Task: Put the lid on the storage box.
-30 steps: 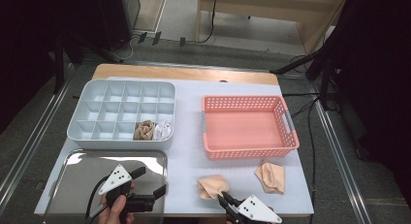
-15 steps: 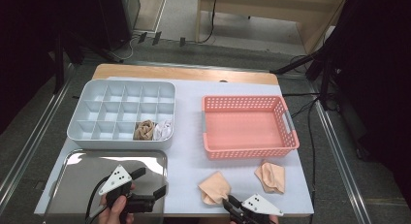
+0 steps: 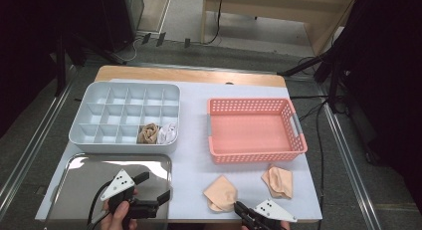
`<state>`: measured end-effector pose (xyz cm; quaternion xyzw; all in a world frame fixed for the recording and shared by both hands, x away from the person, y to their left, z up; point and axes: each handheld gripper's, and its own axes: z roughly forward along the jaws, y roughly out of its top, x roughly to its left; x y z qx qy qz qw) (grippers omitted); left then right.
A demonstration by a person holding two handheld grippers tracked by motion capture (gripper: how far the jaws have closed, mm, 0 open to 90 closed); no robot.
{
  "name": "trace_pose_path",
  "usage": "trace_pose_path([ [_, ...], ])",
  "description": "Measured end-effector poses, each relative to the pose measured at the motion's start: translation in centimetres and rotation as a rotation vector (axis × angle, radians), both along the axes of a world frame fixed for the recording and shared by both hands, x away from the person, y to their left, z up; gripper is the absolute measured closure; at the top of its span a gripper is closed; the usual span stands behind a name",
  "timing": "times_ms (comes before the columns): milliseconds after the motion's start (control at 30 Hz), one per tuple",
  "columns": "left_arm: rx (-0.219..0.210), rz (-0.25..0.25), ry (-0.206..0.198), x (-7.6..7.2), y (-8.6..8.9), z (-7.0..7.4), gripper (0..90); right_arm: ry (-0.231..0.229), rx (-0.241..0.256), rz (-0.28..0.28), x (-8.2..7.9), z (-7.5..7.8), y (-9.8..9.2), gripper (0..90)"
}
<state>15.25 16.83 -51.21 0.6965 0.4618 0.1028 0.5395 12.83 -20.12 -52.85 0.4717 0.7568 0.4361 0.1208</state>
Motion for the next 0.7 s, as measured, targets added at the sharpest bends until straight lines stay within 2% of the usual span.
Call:
trace_pose_path([
  [67, 0.003, 0.001, 0.001, 0.0, -0.04, -0.02, 1.6, -0.014, 0.01, -0.021, 0.07, -0.12, 0.02, 73.0],
  [167, 0.004, -0.002, 0.001, -0.01, -0.09, -0.03, 1.6, 0.002, 0.016, -0.017, 0.26, -0.57, 0.25, 71.4],
  [367, 0.004, -0.005, 0.004, -0.02, -0.25, -0.13, 1.6, 0.0, 0.014, 0.003, 0.34, -0.91, 0.77, 86.6],
  [500, 0.002, -0.007, 0.005, -0.04, -0.28, -0.13, 1.5, 0.001, 0.005, 0.003, 0.31, -0.77, 0.87, 88.7],
  [633, 0.003, -0.005, 0.002, -0.04, -0.22, -0.09, 1.6, 0.017, 0.032, -0.006, 0.35, -0.67, 0.58, 89.2],
  [700, 0.003, -0.005, 0.001, -0.05, -0.22, -0.09, 1.5, 0.01, 0.041, -0.012, 0.3, -0.46, 0.39, 89.2],
])
